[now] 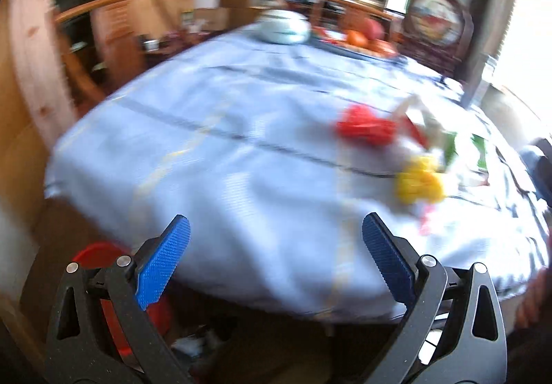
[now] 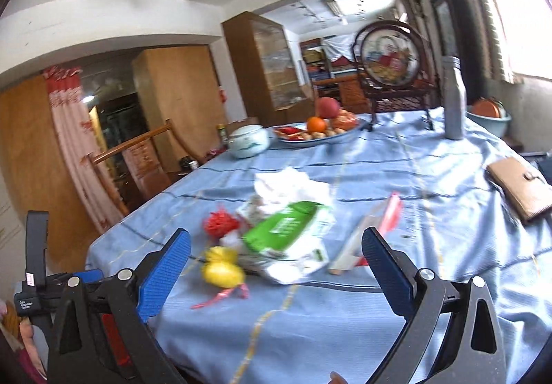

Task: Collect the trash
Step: 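Move both tools back over the table toward the remaining trash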

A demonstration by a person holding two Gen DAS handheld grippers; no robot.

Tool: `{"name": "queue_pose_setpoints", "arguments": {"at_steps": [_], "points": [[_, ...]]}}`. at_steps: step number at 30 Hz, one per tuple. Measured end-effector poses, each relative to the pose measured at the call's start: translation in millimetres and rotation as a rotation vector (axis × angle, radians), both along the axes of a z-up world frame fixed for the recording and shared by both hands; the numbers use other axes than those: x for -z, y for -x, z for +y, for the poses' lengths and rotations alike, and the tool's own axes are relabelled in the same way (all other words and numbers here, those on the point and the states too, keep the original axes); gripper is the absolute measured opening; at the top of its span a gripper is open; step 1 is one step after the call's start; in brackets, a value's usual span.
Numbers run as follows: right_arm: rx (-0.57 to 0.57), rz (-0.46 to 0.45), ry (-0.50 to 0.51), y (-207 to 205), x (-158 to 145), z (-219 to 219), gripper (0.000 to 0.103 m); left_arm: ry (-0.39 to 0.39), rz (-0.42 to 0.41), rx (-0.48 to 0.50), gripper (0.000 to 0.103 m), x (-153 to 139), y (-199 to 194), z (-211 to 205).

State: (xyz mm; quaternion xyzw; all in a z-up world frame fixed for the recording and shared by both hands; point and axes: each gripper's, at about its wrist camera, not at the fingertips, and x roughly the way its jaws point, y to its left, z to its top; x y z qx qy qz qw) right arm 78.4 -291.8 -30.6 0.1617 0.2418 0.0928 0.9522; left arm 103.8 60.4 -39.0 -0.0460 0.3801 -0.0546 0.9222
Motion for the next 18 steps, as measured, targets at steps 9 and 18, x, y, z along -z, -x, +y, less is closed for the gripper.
{"name": "queue_pose_setpoints", "arguments": {"at_steps": [9,18], "points": [[0.115,0.033,0.011,-4.9,22.4,-40.6,0.098,0.011,0.02,0.234,0.096,6.8,-29.9,-92.9],[0.133,0.064,-0.008,-15.2,30.4,-51.6,0.098,-0.022,0.038,0.263,0.096,19.2,-54.2,-123.4]]}}
